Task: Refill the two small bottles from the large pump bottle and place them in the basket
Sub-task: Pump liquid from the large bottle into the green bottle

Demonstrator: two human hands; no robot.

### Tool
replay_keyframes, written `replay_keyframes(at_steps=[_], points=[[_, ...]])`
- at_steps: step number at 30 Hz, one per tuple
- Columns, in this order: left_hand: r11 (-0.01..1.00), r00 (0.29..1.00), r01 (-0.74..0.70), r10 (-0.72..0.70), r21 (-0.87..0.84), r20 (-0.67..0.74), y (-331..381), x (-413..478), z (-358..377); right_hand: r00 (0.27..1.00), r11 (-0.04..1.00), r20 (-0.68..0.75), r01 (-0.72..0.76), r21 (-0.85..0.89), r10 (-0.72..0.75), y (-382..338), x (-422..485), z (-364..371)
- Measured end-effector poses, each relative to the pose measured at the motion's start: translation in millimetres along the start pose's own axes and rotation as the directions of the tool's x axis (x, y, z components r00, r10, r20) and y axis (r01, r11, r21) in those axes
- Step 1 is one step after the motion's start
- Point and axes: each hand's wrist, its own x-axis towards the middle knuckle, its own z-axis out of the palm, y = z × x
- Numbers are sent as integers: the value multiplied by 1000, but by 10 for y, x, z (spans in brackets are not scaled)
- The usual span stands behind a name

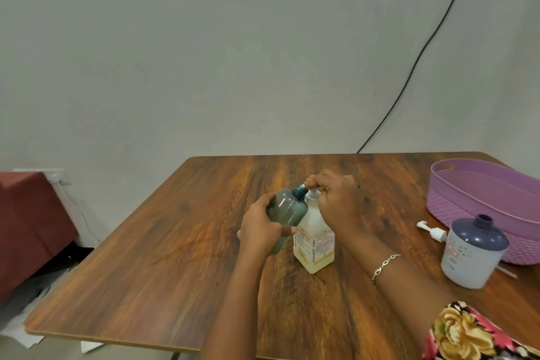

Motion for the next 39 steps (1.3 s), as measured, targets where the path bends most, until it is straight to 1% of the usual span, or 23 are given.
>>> replay_keyframes(at_steps=[3, 6, 8, 10, 13, 15, 18, 23, 27, 32, 39], points=[[1000, 1000, -1, 1, 0, -4, -16, -28, 7, 1000, 995, 26, -19, 100, 16, -29, 26, -71], [1000, 1000, -4, 4, 24, 21, -34, -13, 74, 999, 999, 35, -18, 48, 16, 45, 21, -90], [1000, 1000, -14, 13, 27, 14, -9, 0, 61, 1000, 1000, 3, -5, -9, 5, 40, -4, -59], [1000, 1000, -14, 14, 22, 2, 10, 17, 40, 999, 999, -34, 14, -29, -15, 1, -15, -8], [1000, 1000, -4, 4, 17, 3, 13, 29, 39, 999, 1000, -40, 6, -3, -6, -11, -28, 9], [1000, 1000, -6, 6, 4, 7, 17, 17, 43, 1000, 999, -18, 20, 48, -19, -28, -16, -67], [1000, 1000, -5, 5, -5, -1, 26, 5, 32, 1000, 992, -3, -11, 126, 11, -68, 102, -168], [1000, 1000, -5, 5, 0, 7, -1, 20, 36, 998, 998, -37, 42, 50, -40, -47, 0, -61], [1000, 1000, -1, 1, -19, 19, 18, 4, 44, 998, 997, -55, 36, 63, -32, -7, -40, -32], [1000, 1000, -15, 15, -15, 8, 51, 22, -14, 999, 988, -3, 43, 147, -43, -7, 55, -138], [1000, 1000, -26, 26, 14, 12, 35, 53, -9, 987, 993, -130, 104, 63, -95, 40, -91, -2]])
